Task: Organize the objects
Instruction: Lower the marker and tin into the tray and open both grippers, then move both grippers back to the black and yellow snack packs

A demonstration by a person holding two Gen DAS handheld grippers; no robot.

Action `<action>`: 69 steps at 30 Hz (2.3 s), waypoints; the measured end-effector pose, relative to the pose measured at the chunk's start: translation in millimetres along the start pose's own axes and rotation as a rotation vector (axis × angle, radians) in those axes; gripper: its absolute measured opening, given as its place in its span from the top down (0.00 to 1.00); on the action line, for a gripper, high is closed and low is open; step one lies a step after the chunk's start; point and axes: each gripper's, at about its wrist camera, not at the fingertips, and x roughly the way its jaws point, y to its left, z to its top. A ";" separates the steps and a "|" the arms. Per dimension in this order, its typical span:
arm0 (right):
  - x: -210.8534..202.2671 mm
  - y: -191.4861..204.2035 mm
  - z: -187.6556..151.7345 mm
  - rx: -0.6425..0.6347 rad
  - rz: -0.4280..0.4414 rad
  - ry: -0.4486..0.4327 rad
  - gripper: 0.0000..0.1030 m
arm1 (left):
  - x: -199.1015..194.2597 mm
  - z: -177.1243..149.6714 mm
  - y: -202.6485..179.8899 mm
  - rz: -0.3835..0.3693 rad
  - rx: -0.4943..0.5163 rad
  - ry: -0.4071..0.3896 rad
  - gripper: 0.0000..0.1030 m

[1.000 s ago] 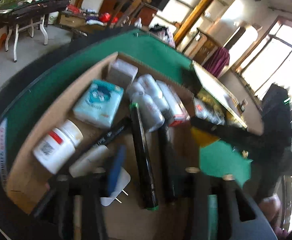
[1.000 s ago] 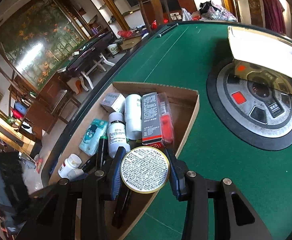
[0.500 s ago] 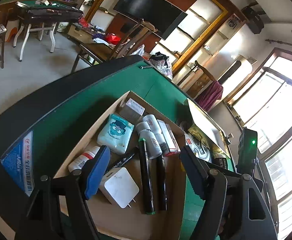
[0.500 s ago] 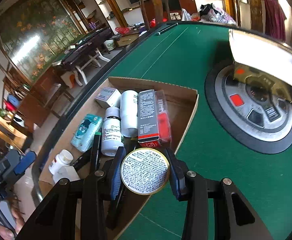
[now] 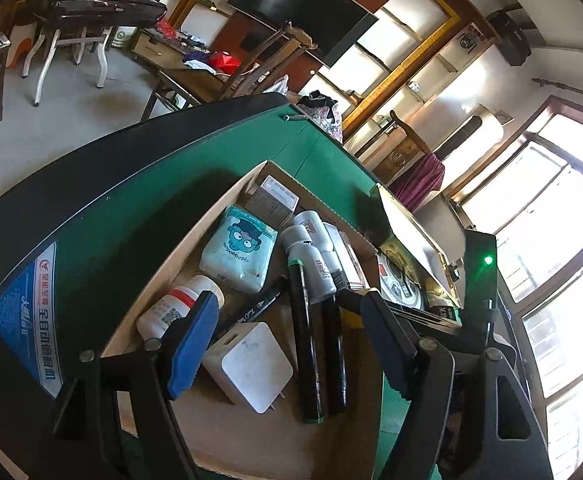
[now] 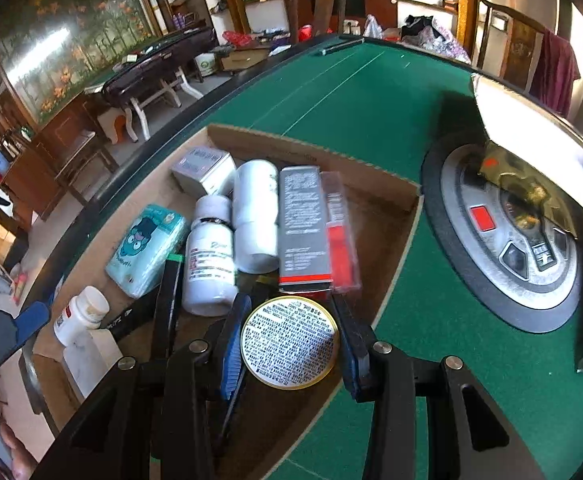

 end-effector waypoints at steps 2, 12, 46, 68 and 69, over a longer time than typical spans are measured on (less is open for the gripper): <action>3.5 2.8 0.5 -0.008 -0.011 0.007 0.57 | 0.3 -0.2 -1.1 0.002 0.002 0.001 0.27; -45.0 -25.2 -1.8 0.087 0.028 -0.110 0.21 | -2.1 0.7 1.0 0.021 -0.032 -0.007 0.14; -176.5 -244.7 -123.2 0.372 -0.552 -0.329 0.05 | 75.1 -98.6 -224.8 0.062 0.576 0.295 0.08; -199.9 -260.4 -93.4 0.386 -0.520 -0.520 0.00 | 124.0 -85.5 -262.9 0.098 0.588 0.253 0.08; -199.4 -263.8 -94.1 0.397 -0.509 -0.516 0.00 | 127.1 -85.8 -265.4 0.096 0.592 0.251 0.08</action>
